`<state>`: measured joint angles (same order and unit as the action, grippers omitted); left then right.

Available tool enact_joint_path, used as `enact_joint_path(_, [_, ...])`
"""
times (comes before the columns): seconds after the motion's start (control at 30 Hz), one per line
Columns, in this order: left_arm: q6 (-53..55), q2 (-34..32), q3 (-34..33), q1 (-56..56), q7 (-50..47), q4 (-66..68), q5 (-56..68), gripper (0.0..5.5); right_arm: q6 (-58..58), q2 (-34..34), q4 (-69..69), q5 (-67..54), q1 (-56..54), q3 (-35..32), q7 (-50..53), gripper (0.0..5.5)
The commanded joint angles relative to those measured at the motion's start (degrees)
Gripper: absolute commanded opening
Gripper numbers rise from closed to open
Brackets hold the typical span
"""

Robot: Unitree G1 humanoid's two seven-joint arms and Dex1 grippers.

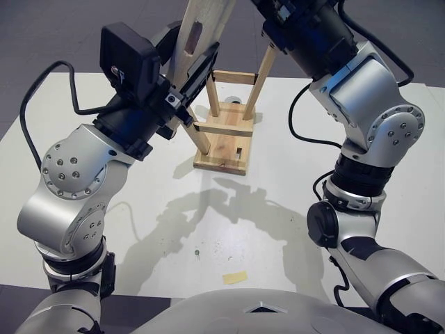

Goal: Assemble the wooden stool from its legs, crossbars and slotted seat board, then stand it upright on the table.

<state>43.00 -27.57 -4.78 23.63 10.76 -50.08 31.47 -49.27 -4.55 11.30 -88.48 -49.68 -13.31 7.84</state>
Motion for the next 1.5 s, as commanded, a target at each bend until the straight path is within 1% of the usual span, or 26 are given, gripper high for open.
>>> enact_joint_path(0.03, [-0.52,-0.36,1.73,-0.36,0.41,0.36,-1.87,2.06,-0.12,-1.02,-1.56,-2.61,-1.36,1.01,3.84,2.60])
enact_joint_path(0.13, [-1.01,-0.26,2.91,-0.59,0.70,0.86,-3.30,2.06,-0.23,-1.34,-2.54,-3.26,-1.50,2.04,5.84,2.07])
enact_joint_path(0.27, [-1.67,-0.20,4.34,-0.46,1.26,1.67,-5.12,2.06,0.18,-2.37,-2.49,-2.95,-0.99,2.58,6.07,1.42])
enact_joint_path(0.33, [-1.88,-0.04,4.71,-0.43,1.49,1.87,-5.79,2.06,0.78,-2.83,-2.06,-2.65,-0.97,2.49,5.92,1.19])
enact_joint_path(0.47, [-2.54,-0.09,5.43,-0.58,2.05,2.43,-6.87,2.06,1.25,-4.07,-1.80,-2.30,-0.69,2.22,5.88,1.06])
enact_joint_path(0.7, [-2.94,0.18,5.53,-0.69,1.61,2.81,-8.17,2.06,1.73,-4.86,-1.31,-3.23,-0.62,2.16,5.79,1.04])
enact_joint_path(0.73, [-2.94,0.36,5.58,-0.54,1.48,3.23,-8.27,2.43,1.62,-4.92,-1.17,-3.07,-0.56,2.36,5.65,1.04])
enact_joint_path(0.87, [-2.83,1.53,6.56,-0.35,1.54,4.28,-8.40,3.06,0.18,-6.16,-2.23,1.20,0.52,4.59,4.61,1.02])
enact_joint_path(1.0, [-3.30,2.69,7.51,-0.28,1.75,4.81,-8.56,3.74,0.65,-6.51,-2.76,4.18,0.80,5.04,2.98,1.02])
enact_joint_path(1.1, [-2.64,3.10,6.43,-0.46,1.96,3.47,-7.02,4.22,0.96,-7.47,-3.19,7.50,0.63,4.98,1.75,1.02])
enact_joint_path(1.17, [-1.92,2.73,3.88,-0.31,2.67,2.43,-4.70,4.60,1.46,-8.32,-3.98,8.29,-0.15,3.33,1.30,1.02])
enact_joint_path(1.2, [-1.47,2.50,1.41,0.03,3.09,1.97,-2.44,4.71,2.03,-9.18,-4.39,8.79,-0.68,2.02,0.81,1.02])
enact_joint_path(1.23, [-1.10,2.19,-1.07,0.36,3.50,1.55,-0.19,4.94,2.61,-10.44,-4.68,10.06,-1.00,1.09,-0.23,1.02])
enact_joint_path(1.3, [-1.20,1.79,-8.78,1.73,3.21,1.85,6.06,5.23,3.88,-13.74,-5.98,12.27,-0.68,-2.07,-0.99,1.02])
enact_joint_path(1.33, [-1.79,1.76,-14.20,2.99,1.54,3.46,9.45,5.40,5.12,-15.46,-6.89,13.62,0.00,-4.28,-0.99,1.02])
enact_joint_path(1.4, [-3.28,1.73,-24.35,5.14,-3.26,8.13,13.71,5.40,7.60,-17.83,-7.74,15.26,1.73,-8.51,-1.07,1.02])
enact_joint_path(1.43, [-3.44,1.65,-28.45,5.75,-6.11,10.78,14.75,5.40,8.64,-18.69,-7.24,15.55,2.93,-10.50,-1.51,1.02])
enact_joint_path(1.47, [-4.13,1.73,-31.79,4.89,-8.87,14.66,12.83,5.40,9.47,-19.45,-5.81,16.31,5.21,-12.42,-1.02,1.02])
enact_joint_path(1.5, [-4.11,1.64,-33.78,3.24,-11.46,18.10,9.98,5.40,10.19,-19.77,-4.51,17.16,7.11,-13.68,-0.28,1.02])
